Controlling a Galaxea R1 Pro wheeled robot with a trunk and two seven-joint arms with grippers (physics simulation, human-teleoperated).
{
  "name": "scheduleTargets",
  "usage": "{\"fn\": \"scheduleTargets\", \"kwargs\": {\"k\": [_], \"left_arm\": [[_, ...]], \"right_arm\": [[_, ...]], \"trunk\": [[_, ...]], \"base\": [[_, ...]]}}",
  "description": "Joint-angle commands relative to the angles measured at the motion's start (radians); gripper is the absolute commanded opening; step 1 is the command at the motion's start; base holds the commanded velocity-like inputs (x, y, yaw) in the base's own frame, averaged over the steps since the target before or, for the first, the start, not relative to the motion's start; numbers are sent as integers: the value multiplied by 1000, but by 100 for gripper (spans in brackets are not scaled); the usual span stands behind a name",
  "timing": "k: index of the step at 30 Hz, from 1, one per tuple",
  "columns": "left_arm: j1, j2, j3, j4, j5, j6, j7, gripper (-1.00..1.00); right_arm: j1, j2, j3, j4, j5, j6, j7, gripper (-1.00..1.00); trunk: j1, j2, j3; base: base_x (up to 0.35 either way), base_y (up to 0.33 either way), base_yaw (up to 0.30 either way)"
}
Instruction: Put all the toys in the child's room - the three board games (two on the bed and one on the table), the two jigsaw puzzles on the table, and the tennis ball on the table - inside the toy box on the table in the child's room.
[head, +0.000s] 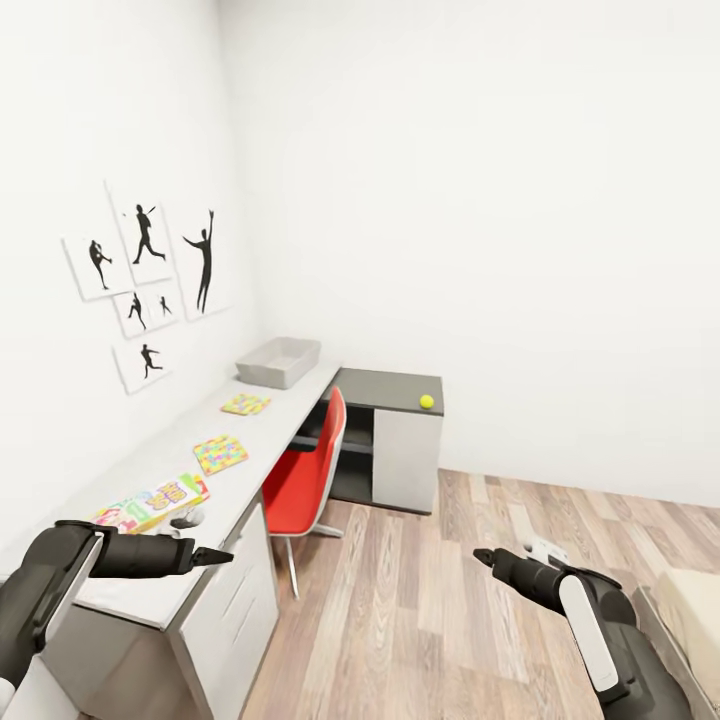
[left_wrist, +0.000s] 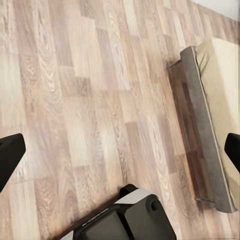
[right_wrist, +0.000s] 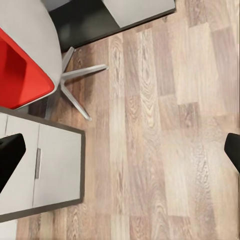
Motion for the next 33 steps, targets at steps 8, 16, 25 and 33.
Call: {"fn": "scheduleTargets", "kwargs": {"k": [8, 16, 25, 33], "left_arm": [[0, 0, 2, 0, -1, 8, -3, 100], [0, 1, 2, 0, -2, 8, -3, 100], [0, 2, 2, 0, -2, 8, -3, 100], [0, 2, 2, 0, -2, 8, -3, 100]], "right_arm": [[-1, 0, -1, 0, -1, 4, 2, 100], [-1, 0, -2, 0, -1, 5, 2, 100], [-1, 0, -3, 0, -5, 6, 2, 100], [-1, -4, -4, 1, -41, 7, 2, 100]], "trunk": [[0, -1, 0], [0, -1, 0], [0, -1, 0], [0, -1, 0]], "base": [[0, 0, -280], [0, 0, -280], [0, 0, -281], [0, 0, -280]]}}
